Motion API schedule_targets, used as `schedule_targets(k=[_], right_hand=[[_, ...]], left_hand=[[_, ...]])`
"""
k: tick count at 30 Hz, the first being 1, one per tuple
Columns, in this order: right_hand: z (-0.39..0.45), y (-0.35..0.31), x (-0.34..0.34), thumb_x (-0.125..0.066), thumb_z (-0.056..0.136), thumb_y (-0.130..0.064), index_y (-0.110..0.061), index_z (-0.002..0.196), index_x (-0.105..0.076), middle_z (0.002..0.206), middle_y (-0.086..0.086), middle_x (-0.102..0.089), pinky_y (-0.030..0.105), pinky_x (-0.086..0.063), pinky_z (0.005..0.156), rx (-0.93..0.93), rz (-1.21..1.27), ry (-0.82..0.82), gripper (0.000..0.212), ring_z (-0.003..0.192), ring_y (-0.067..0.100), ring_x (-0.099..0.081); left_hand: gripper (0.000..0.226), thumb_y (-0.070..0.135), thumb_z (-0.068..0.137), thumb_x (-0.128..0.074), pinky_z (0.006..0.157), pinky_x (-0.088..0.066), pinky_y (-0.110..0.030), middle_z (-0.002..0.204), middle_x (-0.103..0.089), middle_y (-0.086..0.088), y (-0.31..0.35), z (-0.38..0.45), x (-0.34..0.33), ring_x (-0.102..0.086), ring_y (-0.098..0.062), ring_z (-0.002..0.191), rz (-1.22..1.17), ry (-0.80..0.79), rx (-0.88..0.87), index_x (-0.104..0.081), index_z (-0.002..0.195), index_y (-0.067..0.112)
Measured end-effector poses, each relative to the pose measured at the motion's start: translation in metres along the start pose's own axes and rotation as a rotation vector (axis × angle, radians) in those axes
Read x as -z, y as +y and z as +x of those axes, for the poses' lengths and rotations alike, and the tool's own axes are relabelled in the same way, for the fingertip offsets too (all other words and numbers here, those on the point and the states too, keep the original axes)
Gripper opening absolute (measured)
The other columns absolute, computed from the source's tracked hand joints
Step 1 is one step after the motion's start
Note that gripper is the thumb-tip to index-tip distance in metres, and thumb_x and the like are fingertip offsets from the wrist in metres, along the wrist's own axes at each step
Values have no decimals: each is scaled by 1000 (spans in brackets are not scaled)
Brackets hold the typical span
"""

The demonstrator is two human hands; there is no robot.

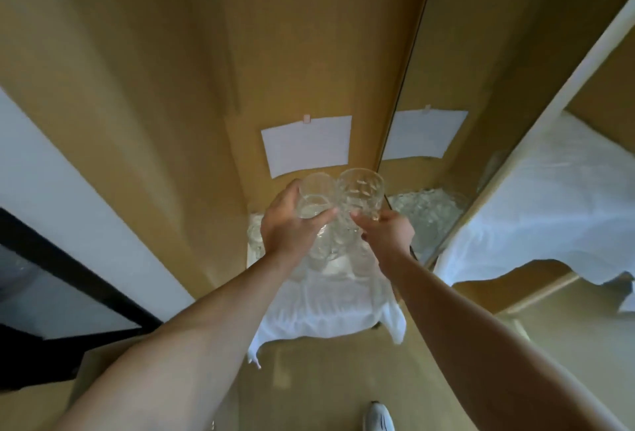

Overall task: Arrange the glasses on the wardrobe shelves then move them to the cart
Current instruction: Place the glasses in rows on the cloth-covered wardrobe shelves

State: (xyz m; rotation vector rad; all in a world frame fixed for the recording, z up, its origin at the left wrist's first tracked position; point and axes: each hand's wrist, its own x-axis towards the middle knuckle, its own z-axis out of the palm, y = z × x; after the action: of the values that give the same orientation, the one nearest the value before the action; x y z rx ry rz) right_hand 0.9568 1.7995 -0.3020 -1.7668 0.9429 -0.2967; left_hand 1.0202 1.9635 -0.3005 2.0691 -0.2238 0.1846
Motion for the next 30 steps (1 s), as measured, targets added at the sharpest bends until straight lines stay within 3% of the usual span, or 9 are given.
schedule_targets(k=[3, 6, 9, 15, 21, 24, 28, 30], right_hand=[[-15, -25, 15, -87, 72, -52, -11, 105, -75, 101, 9, -75, 44, -58, 91, 28, 32, -20, 54, 95, 28, -72], [-30, -44, 33, -88, 73, -47, 1, 96, -73, 88, 16, -75, 48, -60, 85, 76, 94, -23, 55, 84, 32, -73], [-45, -56, 53, -90, 74, -39, 7, 94, -71, 82, 14, -76, 50, -61, 80, 118, 147, -49, 54, 81, 31, -74], [-71, -60, 110, -92, 71, -39, -5, 93, -73, 88, 4, -75, 30, -63, 63, 139, 177, -87, 45, 63, 12, -73], [-89, -44, 179, -96, 67, -30, -14, 69, -69, 81, 4, -78, 37, -64, 65, 167, 279, -171, 31, 67, 18, -76], [-94, -35, 217, -95, 69, -27, -5, 74, -69, 79, 5, -78, 39, -64, 69, 207, 336, -194, 34, 76, 21, -77], [-100, -22, 268, -93, 72, -26, 9, 86, -67, 82, 7, -78, 28, -61, 60, 233, 360, -164, 46, 73, 17, -76], [-100, -16, 292, -93, 72, -25, 11, 83, -64, 78, 8, -76, 28, -61, 58, 237, 353, -113, 47, 75, 17, -76]], left_hand=[[80, 81, 58, -73, 87, -55, -34, 114, -69, 15, 27, -2, 20, -65, -9, 107, -47, 46, -62, -56, 123, 39], [86, 84, 58, -72, 98, -52, -39, 124, -64, 12, 53, -4, 36, -60, -12, 119, -123, 58, -44, -50, 129, 40], [79, 80, 60, -72, 99, -51, -43, 122, -63, 14, 78, -12, 48, -60, -14, 116, -167, 92, -62, -50, 125, 40], [80, 70, 66, -73, 94, -49, -35, 118, -60, 10, 137, -56, 53, -59, -16, 111, -249, 120, -105, -46, 133, 33], [82, 69, 69, -77, 94, -52, -35, 119, -63, 13, 192, -107, 47, -61, -10, 108, -290, 164, -163, -50, 136, 32], [73, 71, 68, -75, 94, -53, -40, 117, -64, 13, 218, -133, 33, -61, -11, 106, -309, 169, -196, -52, 128, 36], [68, 70, 71, -73, 94, -53, -42, 115, -63, 14, 247, -164, 8, -60, -12, 105, -309, 154, -229, -51, 126, 37], [68, 71, 71, -71, 93, -53, -42, 114, -63, 16, 262, -177, -7, -60, -11, 105, -302, 138, -235, -50, 127, 38]])
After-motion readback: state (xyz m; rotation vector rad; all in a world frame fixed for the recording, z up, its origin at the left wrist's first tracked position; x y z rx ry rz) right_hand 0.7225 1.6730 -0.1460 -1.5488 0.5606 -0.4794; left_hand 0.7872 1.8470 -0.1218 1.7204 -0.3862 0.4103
